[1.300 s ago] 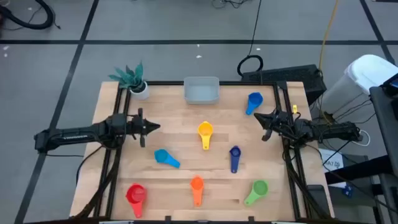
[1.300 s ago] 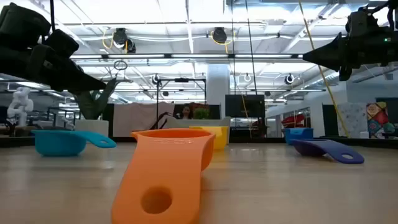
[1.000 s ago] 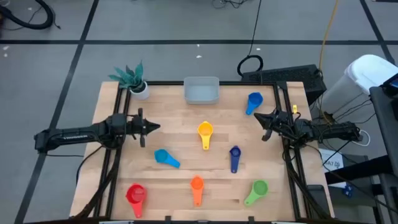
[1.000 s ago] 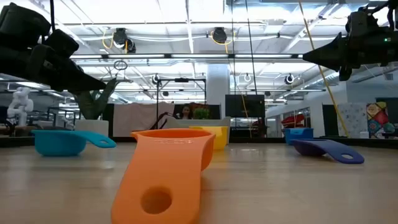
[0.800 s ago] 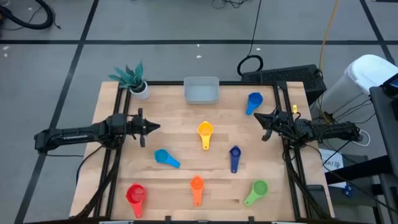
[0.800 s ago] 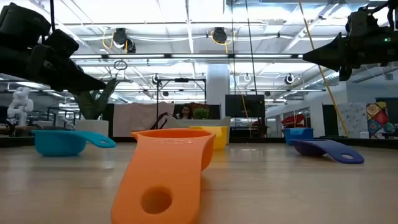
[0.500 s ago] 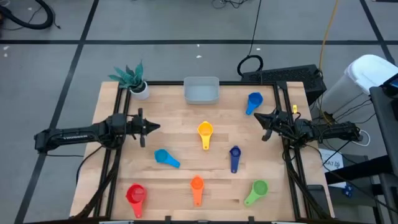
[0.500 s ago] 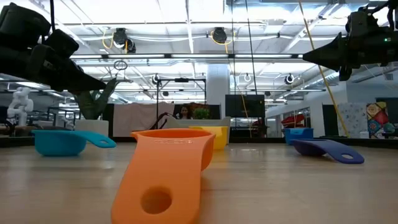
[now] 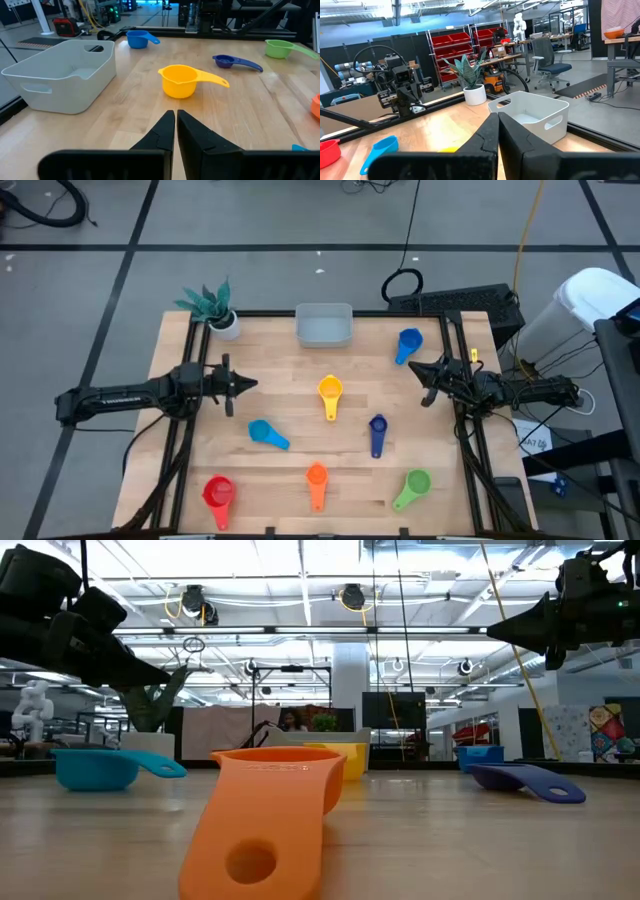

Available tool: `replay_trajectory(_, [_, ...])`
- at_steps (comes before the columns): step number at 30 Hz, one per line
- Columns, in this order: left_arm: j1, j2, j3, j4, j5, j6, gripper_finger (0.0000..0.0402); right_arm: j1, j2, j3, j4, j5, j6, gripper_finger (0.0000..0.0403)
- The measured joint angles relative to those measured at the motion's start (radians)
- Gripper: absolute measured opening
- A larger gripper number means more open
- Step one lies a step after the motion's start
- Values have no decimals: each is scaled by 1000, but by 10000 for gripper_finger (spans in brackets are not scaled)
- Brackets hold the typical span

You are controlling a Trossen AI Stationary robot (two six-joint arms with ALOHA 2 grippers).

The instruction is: Nest measuring cups in basket

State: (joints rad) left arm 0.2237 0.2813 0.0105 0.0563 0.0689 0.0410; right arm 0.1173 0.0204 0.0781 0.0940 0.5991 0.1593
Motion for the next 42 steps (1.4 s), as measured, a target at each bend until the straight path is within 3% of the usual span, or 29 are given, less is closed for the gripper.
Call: replay_trajectory(42, [0, 0, 0, 0, 0, 57, 24, 0, 0, 0, 0, 0, 0, 0])
